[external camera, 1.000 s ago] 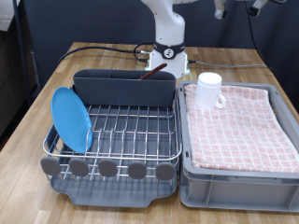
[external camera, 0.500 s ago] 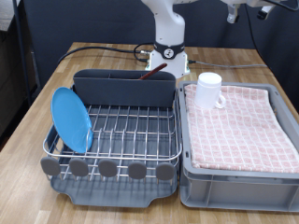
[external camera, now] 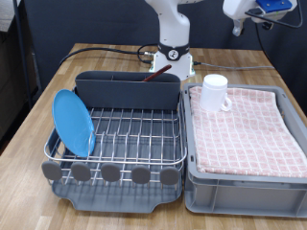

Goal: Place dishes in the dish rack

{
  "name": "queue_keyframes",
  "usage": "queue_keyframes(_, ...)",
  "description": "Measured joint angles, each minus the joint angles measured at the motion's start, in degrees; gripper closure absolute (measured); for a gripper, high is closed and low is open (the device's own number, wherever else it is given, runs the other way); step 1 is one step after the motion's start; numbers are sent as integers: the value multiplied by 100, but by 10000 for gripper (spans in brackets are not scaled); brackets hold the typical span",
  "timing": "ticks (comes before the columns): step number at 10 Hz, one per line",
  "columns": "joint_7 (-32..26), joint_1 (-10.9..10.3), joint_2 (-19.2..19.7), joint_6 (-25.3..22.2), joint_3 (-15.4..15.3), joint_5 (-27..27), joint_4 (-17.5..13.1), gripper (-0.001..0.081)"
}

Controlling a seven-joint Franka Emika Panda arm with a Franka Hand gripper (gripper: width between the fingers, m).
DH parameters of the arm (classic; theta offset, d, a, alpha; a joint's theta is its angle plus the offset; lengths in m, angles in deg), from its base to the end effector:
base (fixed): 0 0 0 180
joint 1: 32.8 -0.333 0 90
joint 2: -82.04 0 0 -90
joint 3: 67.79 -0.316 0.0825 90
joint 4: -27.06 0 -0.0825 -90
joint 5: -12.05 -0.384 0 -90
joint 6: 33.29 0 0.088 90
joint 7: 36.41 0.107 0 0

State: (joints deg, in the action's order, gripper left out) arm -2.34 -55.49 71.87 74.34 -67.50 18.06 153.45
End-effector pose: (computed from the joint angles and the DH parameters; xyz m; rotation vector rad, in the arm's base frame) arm 0.4446 0.1746 0.4444 2.9729 -0.2447 -0.1290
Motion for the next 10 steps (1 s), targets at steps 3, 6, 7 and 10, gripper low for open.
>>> queue_keyframes(3,-13,0,93,593,-4,22,503,4)
queue_keyframes(6,-57,0,115,736,-12,63,597,4)
queue_keyframes(7,-135,0,179,741,-32,77,582,4)
queue_keyframes(10,-249,-2,513,961,-130,111,540,4)
